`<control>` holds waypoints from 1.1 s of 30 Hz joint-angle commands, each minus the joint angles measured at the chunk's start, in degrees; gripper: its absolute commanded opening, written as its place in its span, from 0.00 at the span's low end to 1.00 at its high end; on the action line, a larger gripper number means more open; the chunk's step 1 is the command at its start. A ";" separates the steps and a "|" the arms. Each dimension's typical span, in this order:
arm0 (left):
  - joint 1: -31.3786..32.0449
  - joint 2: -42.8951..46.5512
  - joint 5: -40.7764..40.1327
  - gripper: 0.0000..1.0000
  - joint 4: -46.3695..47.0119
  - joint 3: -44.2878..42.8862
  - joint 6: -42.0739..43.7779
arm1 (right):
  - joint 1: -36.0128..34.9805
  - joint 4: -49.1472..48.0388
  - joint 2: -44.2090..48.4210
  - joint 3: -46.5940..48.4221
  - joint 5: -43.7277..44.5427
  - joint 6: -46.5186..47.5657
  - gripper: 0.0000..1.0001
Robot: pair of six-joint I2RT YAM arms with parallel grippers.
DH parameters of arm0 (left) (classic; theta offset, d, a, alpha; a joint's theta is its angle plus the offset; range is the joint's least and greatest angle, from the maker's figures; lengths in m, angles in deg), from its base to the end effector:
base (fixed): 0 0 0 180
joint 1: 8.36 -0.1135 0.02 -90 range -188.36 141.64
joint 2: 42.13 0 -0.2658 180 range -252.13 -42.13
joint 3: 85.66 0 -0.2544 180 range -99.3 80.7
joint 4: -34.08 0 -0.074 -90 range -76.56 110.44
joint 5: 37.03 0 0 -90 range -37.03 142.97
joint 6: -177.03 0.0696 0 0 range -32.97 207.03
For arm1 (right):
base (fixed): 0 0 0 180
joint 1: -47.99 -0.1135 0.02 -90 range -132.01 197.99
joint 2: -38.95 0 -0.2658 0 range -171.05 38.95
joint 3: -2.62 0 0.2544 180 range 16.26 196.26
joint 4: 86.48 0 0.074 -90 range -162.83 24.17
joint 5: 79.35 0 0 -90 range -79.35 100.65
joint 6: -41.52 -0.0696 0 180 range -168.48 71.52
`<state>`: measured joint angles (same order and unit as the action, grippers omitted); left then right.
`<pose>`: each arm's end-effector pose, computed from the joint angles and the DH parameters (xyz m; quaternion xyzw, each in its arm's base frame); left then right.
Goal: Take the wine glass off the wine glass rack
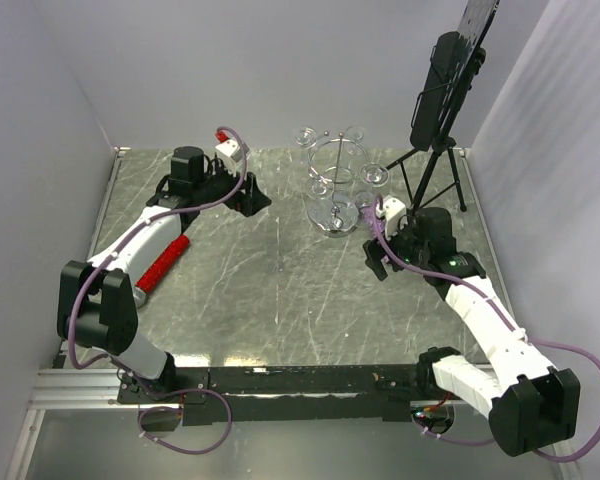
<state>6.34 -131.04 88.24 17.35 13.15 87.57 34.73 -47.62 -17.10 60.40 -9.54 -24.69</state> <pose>0.3633 -0.1369 0.2909 0.2688 0.7725 -0.3164 0.4806 0.2251 0.0777 0.2576 -0.3541 0.8111 0.1161 0.4508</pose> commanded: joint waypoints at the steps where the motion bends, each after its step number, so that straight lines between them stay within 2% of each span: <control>1: 0.07 1.98 6.21 0.94 5.82 -0.91 -3.17 | -0.28 -3.24 -0.28 4.11 0.06 -6.47 0.95; 6: 0.86 0.57 10.17 0.90 7.04 -1.54 -1.24 | 0.86 -3.24 -0.64 6.65 1.20 -10.69 0.93; 11: 1.65 0.75 11.58 0.91 11.87 1.36 3.33 | 2.61 0.97 -0.55 9.56 2.69 -13.24 0.91; 17: 3.93 -0.92 12.55 0.92 19.16 4.61 4.30 | 11.57 8.09 -2.21 12.37 3.66 -15.62 0.91; 23: 7.36 -2.24 10.44 0.88 30.85 9.45 3.16 | 18.17 12.75 -3.89 14.31 8.93 -14.13 0.93; 28: 8.85 -5.14 9.74 0.85 45.51 13.66 -2.71 | 19.58 14.78 -4.24 14.66 8.85 -12.11 0.95; 33: 10.96 -8.30 6.92 0.86 51.59 13.41 -5.28 | 20.11 16.36 -4.33 14.92 11.04 -10.87 0.98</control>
<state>15.89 -137.75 96.87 57.10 26.88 85.67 54.16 -33.39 -21.52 72.29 -0.75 -37.15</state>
